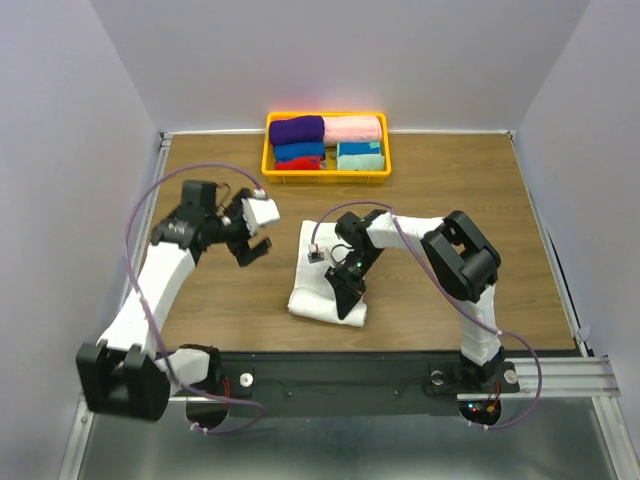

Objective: Roll the towels
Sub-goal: Roll the towel

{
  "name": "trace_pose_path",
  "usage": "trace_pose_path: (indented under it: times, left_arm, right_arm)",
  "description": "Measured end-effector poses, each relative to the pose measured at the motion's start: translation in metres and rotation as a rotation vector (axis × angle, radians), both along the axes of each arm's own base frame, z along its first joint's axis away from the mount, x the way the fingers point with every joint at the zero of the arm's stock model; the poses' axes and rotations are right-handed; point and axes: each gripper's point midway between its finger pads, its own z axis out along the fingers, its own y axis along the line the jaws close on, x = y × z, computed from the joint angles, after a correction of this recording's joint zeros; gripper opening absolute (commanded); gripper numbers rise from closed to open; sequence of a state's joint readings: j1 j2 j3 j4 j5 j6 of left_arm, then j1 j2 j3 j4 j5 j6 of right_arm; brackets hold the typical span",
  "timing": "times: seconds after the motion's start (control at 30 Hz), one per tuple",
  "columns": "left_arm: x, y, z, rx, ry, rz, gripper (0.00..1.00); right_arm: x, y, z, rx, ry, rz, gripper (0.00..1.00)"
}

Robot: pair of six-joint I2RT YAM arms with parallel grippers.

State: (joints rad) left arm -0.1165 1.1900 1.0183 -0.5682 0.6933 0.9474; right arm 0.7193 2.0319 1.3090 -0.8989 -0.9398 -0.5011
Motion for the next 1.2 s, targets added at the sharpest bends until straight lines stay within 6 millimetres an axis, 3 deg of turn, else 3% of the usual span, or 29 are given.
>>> trace_pose_path:
  times: [0.07,0.17,0.3,0.4,0.7,0.87,0.93,0.97,1.0,1.03,1.07,1.13,1.2]
  left_arm:
    - [-0.025,-0.022,-0.001,0.028,-0.07,-0.094,0.99]
    - [-0.075,-0.046,-0.029,0.09,-0.122,-0.245,0.99]
    - [-0.115,-0.064,-0.065,0.173,-0.133,-0.379,0.99]
    - [-0.141,-0.085,-0.076,0.203,-0.145,-0.503,0.99]
    - [-0.152,-0.132,-0.097,0.26,-0.209,-0.594,0.99]
    - [-0.147,-0.143,-0.123,0.32,-0.182,-0.582,0.98]
    - [-0.145,-0.142,-0.137,0.354,-0.146,-0.559,0.79]
    - [-0.144,-0.14,-0.14,0.367,-0.138,-0.555,0.79]
    - [-0.145,-0.139,-0.141,0.37,-0.13,-0.545,0.7]
    - [-0.145,-0.139,-0.141,0.371,-0.131,-0.537,0.66]
    - [-0.145,-0.14,-0.139,0.369,-0.138,-0.534,0.54]
    - [-0.145,-0.141,-0.137,0.36,-0.138,-0.512,0.44]
    - [-0.145,-0.141,-0.136,0.353,-0.133,-0.492,0.28]
  right_arm:
    - [-0.001,0.0,0.0,0.005,0.096,-0.013,0.03]
    - [-0.003,-0.002,-0.006,-0.001,0.255,-0.045,0.03]
    - [-0.003,-0.005,-0.007,-0.005,0.393,-0.084,0.05]
    - [-0.002,-0.007,-0.005,-0.005,0.444,-0.105,0.07]
    - [-0.001,-0.007,-0.001,-0.007,0.466,-0.107,0.1]
    - [-0.001,-0.007,-0.001,-0.009,0.468,-0.107,0.25]
    - [0.0,-0.007,-0.001,-0.009,0.469,-0.111,0.3]
    - [0.001,-0.007,-0.001,-0.009,0.47,-0.115,0.31]
    - [0.002,-0.008,-0.001,-0.01,0.472,-0.118,0.32]
    - [0.002,-0.008,-0.001,-0.013,0.475,-0.122,0.35]
    - [0.002,-0.008,0.0,-0.017,0.478,-0.125,0.36]
    - [0.005,-0.01,0.0,-0.023,0.488,-0.141,0.38]
    - [0.008,-0.011,0.001,-0.026,0.494,-0.154,0.4]
